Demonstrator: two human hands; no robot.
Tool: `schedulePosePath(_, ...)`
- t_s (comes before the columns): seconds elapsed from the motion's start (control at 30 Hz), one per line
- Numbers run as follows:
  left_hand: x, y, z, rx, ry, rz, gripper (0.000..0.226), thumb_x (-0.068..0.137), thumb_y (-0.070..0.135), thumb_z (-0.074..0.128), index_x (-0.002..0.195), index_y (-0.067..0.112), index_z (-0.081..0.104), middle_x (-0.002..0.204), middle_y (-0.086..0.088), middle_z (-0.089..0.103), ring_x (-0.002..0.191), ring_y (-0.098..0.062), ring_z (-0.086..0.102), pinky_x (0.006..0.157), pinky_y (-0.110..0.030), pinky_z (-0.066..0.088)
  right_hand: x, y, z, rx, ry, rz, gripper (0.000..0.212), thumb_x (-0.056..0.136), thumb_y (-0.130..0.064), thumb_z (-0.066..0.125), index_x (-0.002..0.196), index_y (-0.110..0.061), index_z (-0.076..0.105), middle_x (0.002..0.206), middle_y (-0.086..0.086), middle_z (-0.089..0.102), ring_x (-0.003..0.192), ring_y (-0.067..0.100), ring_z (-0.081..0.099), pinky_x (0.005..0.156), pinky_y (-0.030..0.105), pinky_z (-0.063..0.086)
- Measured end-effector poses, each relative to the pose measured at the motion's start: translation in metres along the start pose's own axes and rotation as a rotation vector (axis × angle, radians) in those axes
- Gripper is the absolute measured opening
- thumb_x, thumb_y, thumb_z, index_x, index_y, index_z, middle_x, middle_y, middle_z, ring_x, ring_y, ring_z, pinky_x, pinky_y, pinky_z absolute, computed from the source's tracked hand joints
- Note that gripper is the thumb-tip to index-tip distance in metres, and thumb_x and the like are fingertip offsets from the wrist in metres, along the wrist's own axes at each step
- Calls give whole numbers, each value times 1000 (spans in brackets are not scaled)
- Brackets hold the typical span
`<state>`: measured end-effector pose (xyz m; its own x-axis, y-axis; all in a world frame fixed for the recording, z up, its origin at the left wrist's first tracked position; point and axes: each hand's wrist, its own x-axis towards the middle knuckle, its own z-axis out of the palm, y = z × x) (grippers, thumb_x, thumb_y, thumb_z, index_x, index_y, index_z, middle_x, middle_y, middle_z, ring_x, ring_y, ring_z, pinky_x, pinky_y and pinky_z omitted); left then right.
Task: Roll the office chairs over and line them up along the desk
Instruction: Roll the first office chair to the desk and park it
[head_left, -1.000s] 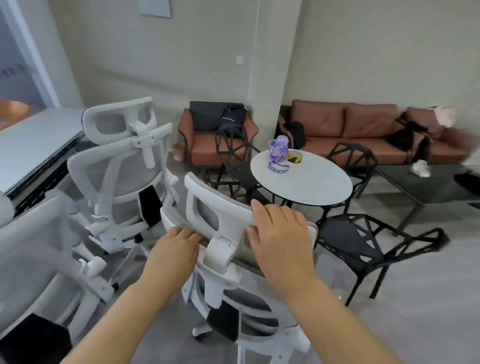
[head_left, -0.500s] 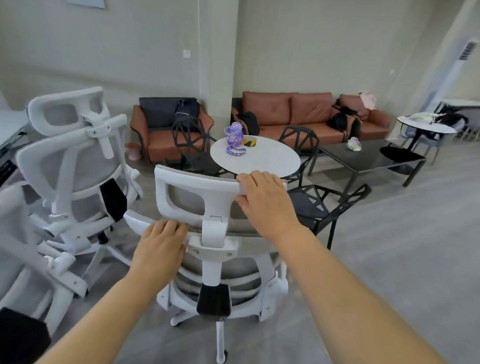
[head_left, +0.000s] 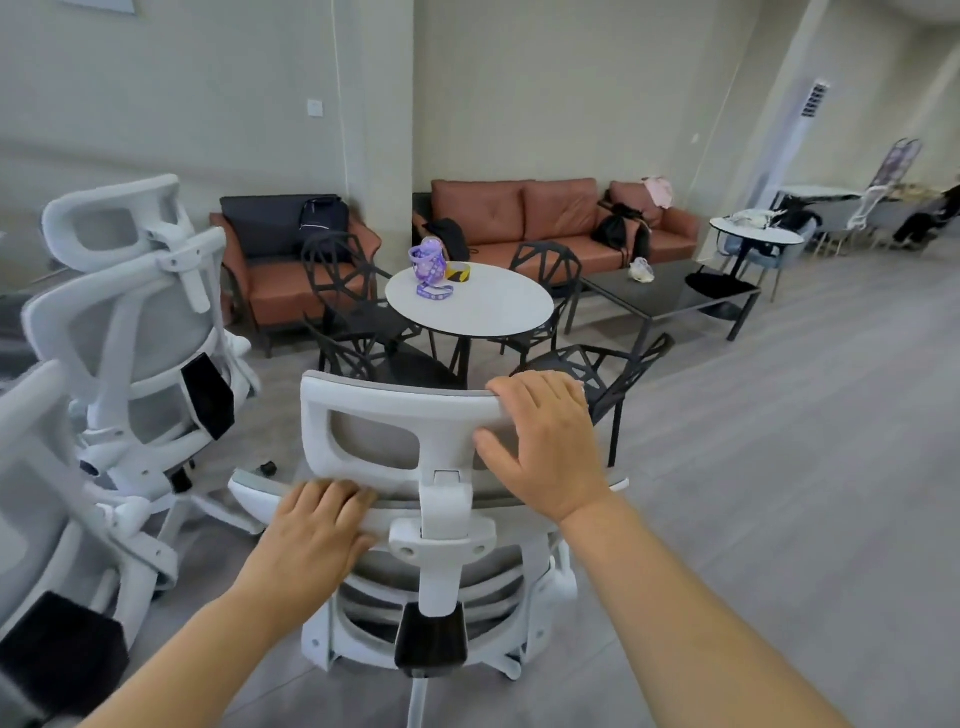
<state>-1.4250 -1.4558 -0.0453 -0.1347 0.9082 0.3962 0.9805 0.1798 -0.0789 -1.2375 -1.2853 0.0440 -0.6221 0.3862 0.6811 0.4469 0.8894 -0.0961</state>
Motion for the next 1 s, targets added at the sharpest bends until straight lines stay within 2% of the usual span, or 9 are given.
schedulePosePath(0.1,-23,-6,-8,-9,18,86,46,85,40,35,111,8,54,97,-9,61,89,-28,49,84,-40,38,-18,-28,-7,-15,74,44,36,80,-42,56,101,-13,62,93,1,62,89,19,52,88,30,33)
schedulePosePath(0.2,-43,-13,-18,-35,2,142,44,80,34,37,112,7,50,98,-10,61,87,-31,54,79,-43,48,-33,-58,-16,-26,144,93,36,79,-41,55,97,-11,64,90,2,63,87,20,54,87,32,35)
schedulePosePath(0.4,-79,-20,-32,-55,-16,235,43,80,32,37,112,8,50,100,-10,60,88,-31,53,80,-44,50,-67,-102,-37,-110,210,150,35,77,-40,58,94,-10,64,89,3,64,87,19,53,85,31,36)
schedulePosePath(0.53,-93,-12,-35,-75,-2,293,42,81,32,38,113,7,48,101,-11,59,89,-32,53,81,-44,48,-89,-117,-55,-165,219,191,36,77,-40,59,94,-10,65,88,4,64,85,21,54,84,34,38)
schedulePosePath(0.67,-103,4,-36,-118,25,353,40,81,29,40,113,7,49,102,-9,57,90,-30,48,86,-40,34,-110,-126,-76,-215,249,231,36,75,-39,58,92,-9,66,88,3,65,84,22,55,83,31,36)
schedulePosePath(1.0,-87,62,-36,-191,7,489,42,83,29,37,118,8,46,106,-10,57,93,-30,50,87,-40,32,-158,-105,-124,-369,216,334,37,78,-42,55,92,-9,63,87,5,63,82,26,54,82,35,35)
